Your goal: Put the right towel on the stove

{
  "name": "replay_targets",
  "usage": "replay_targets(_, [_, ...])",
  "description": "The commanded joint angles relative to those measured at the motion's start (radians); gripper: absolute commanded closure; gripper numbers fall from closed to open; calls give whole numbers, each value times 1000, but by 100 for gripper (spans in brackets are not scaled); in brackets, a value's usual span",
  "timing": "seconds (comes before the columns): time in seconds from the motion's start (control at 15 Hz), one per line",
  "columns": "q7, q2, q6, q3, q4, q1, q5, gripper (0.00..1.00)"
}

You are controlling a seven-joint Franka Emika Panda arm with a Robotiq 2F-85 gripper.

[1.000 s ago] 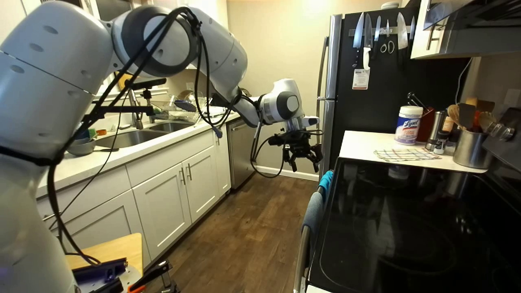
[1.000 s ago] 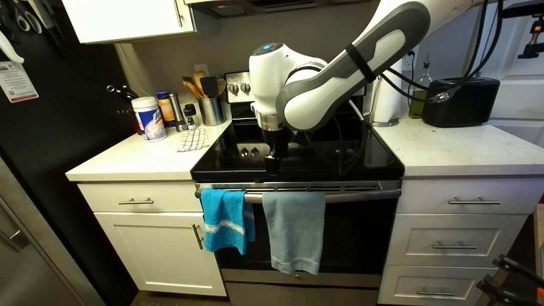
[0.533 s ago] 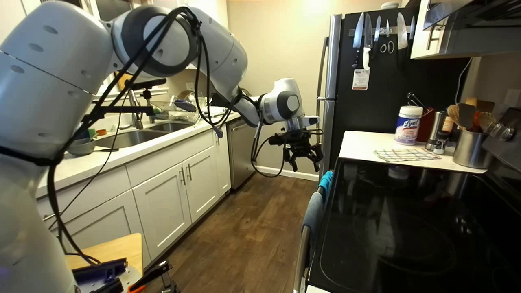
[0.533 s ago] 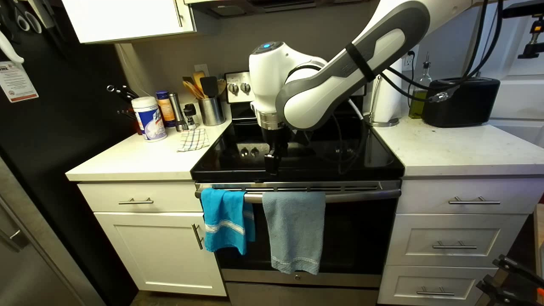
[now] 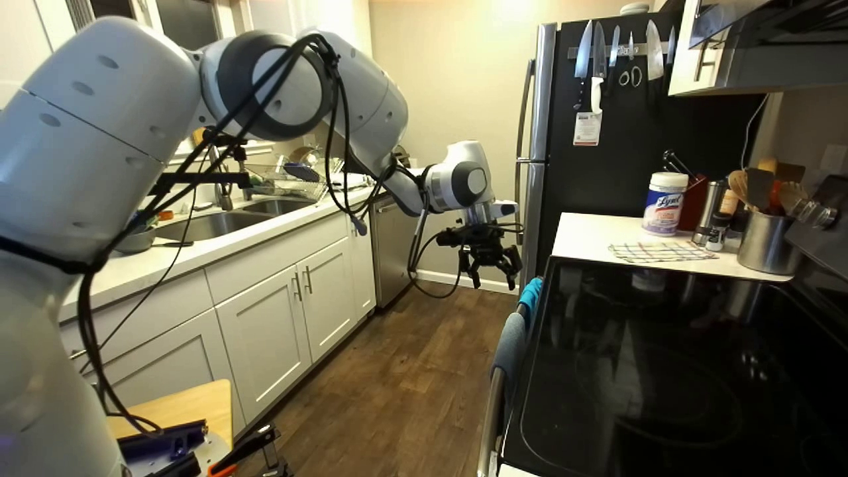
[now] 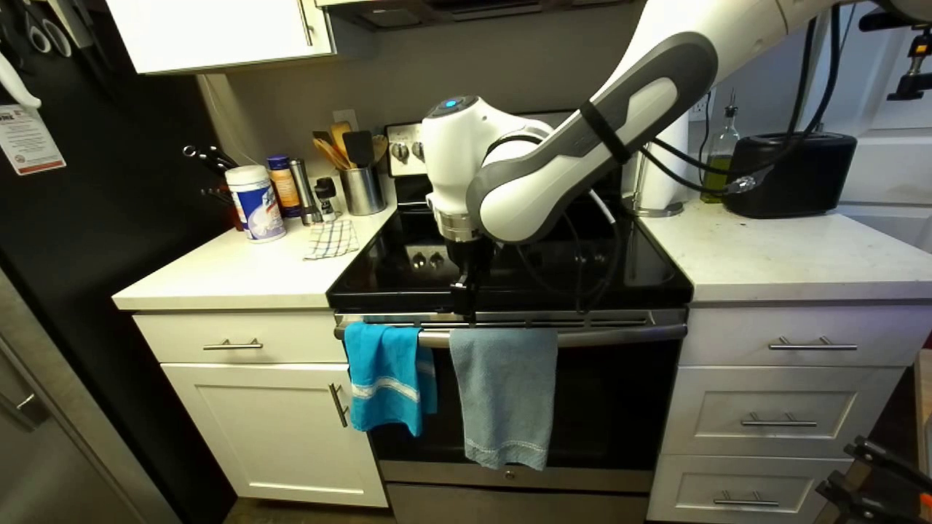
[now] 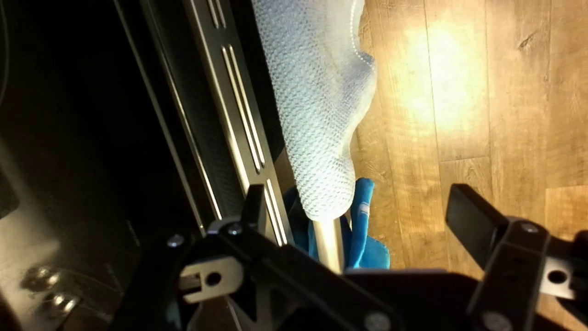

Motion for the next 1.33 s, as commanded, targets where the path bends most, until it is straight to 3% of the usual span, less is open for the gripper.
replay_targets(0.0, [-27, 84, -18, -11, 89, 18, 13, 0])
replay_targets(0.53, [-100, 232, -82, -12, 243, 29, 25, 0])
replay_targets(0.93, [-221, 257, -197, -8, 276, 24, 8, 0])
replay_targets(1.27, [-273, 270, -199, -25, 275, 28, -22, 0])
